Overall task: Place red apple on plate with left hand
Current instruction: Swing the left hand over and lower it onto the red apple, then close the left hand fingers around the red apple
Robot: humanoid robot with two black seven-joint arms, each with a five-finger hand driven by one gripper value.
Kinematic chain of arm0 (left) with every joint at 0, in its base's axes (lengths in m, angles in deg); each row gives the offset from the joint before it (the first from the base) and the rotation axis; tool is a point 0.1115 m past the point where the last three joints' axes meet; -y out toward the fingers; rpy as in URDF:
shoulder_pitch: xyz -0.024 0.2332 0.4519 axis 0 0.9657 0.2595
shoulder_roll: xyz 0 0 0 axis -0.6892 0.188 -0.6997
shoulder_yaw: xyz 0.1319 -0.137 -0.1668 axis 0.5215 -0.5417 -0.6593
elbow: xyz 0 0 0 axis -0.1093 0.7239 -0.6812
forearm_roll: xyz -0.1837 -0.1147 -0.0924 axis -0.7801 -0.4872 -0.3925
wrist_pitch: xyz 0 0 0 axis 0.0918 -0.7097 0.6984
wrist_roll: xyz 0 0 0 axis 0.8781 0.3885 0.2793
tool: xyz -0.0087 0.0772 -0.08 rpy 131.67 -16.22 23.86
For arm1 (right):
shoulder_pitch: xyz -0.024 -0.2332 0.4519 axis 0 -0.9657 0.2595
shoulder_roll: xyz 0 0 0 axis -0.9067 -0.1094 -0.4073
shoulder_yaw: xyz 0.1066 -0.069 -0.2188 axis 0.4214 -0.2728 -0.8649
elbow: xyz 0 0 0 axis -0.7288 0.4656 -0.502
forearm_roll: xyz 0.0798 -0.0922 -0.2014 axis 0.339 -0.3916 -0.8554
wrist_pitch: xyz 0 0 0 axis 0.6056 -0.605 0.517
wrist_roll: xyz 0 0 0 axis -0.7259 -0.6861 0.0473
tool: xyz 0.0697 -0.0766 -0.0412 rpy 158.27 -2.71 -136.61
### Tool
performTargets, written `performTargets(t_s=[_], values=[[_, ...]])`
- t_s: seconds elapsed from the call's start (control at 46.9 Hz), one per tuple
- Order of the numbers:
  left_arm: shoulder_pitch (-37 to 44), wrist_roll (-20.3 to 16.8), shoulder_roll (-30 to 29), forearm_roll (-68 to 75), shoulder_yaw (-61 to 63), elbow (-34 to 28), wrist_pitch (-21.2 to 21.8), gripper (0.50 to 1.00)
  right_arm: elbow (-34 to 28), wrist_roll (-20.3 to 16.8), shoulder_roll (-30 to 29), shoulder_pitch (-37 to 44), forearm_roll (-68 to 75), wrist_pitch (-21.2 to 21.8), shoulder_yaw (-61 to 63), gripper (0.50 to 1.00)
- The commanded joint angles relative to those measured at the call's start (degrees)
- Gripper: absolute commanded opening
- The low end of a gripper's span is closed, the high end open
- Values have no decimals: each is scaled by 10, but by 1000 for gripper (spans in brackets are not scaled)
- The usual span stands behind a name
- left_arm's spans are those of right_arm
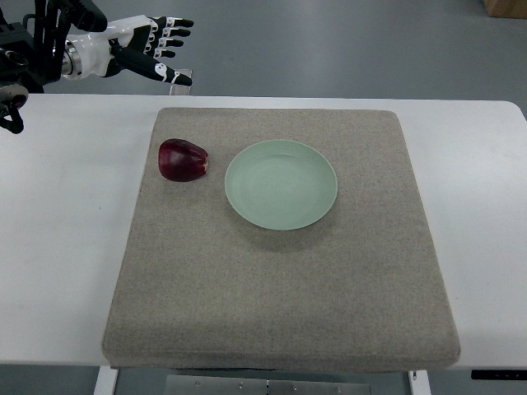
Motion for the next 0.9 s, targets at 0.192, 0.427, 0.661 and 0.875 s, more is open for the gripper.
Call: performTargets(t_s=[0.192, 0.427, 0.661, 0.875], values=[[-51, 2, 22, 96, 84, 44, 63, 973, 0, 0, 0, 0, 0, 0, 0, 930], [-46, 3, 36, 267, 95, 80, 165, 986, 0, 0, 0, 0, 0, 0, 0, 928], [-53, 5, 59, 280, 137, 104, 174, 992, 0, 0, 0, 0, 0, 0, 0, 930], [-69, 5, 61, 284, 168, 118, 176, 992, 0, 0, 0, 0, 0, 0, 0, 930]])
